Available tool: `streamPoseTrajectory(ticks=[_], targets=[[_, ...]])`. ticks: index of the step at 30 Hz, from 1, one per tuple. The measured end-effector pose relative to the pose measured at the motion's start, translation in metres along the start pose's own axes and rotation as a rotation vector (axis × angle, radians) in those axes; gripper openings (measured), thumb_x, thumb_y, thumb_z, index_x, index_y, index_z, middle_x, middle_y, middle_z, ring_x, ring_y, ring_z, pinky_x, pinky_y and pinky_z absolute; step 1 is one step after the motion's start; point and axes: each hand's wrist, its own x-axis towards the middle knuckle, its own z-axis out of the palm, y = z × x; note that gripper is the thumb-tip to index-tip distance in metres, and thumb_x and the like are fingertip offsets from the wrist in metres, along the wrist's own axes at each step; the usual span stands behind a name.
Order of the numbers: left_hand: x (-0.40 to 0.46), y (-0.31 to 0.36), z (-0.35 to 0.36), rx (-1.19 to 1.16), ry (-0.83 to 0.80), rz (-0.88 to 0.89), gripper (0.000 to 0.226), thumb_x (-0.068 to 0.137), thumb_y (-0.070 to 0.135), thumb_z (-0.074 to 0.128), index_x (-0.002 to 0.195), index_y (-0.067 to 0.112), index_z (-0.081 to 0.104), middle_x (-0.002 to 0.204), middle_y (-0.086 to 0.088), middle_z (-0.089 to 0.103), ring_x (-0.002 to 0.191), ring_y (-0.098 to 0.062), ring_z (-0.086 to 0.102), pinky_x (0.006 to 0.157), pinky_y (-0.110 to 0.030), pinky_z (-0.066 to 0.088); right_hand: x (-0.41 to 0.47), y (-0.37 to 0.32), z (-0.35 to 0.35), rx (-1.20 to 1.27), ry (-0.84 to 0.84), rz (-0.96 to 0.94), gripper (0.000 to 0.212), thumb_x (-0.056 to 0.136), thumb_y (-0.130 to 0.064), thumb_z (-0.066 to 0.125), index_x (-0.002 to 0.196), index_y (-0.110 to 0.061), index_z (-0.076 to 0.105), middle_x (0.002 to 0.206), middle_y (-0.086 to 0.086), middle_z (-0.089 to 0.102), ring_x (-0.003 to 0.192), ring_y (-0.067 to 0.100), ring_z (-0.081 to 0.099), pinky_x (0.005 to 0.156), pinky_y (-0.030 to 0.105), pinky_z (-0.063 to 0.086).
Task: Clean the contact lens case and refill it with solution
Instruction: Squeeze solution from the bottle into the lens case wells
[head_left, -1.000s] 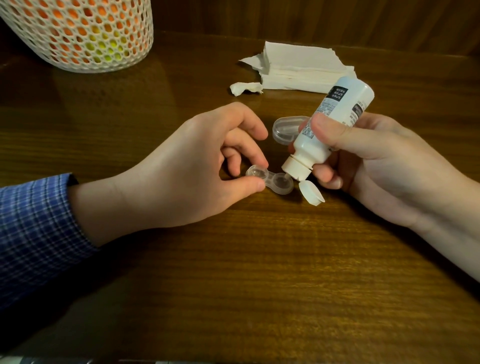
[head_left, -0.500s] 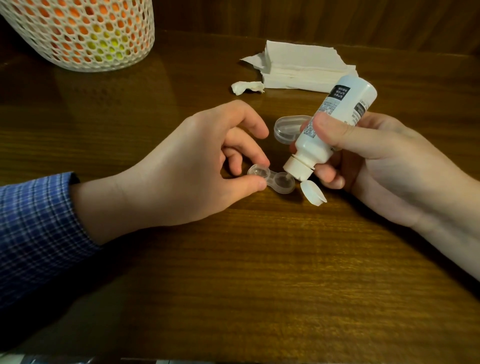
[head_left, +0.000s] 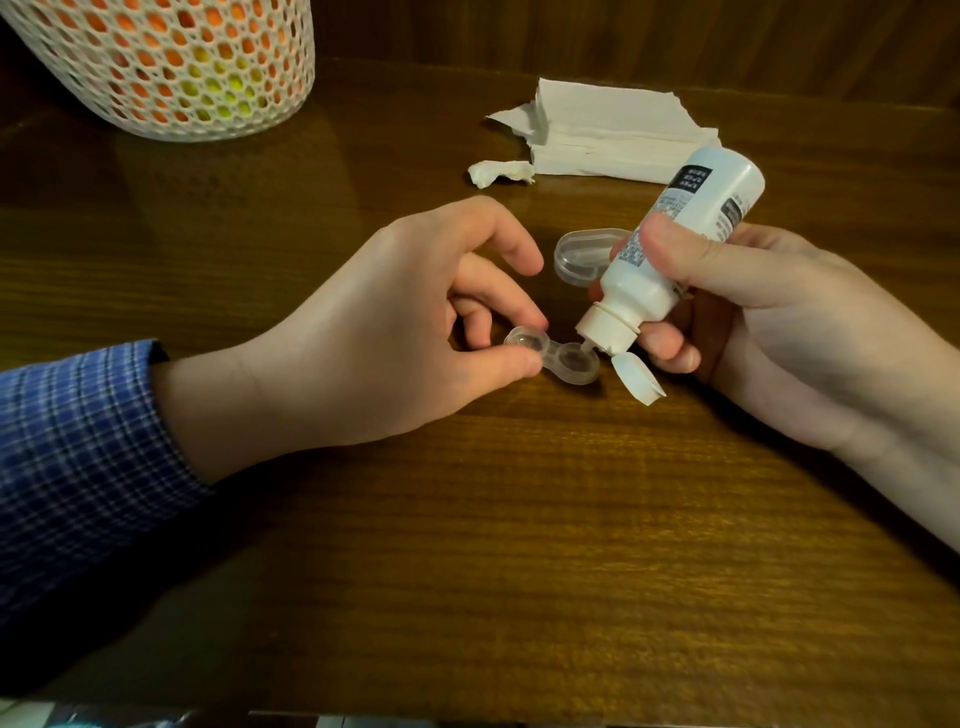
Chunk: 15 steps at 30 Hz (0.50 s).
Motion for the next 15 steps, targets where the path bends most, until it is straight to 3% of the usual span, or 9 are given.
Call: streamPoseTrajectory(ticks=[15], targets=[[0.0001, -0.0002, 0.001, 0.007, -0.011, 0.009, 0.05, 0.077, 0.03, 0.084, 0.121, 0.024, 0.059, 0.096, 0.016, 0.076, 0.076, -0.005, 0.071, 0.062, -0.01, 0.052, -0.0031, -0.0026, 0.004, -0.013, 0.014, 0.008, 0.028, 0.083, -0.032, 0.069, 0.1, -0.011, 0.067, 0.078, 0.002, 0.071, 0.053, 0.009, 0.054, 0.044, 0.018, 0.043]])
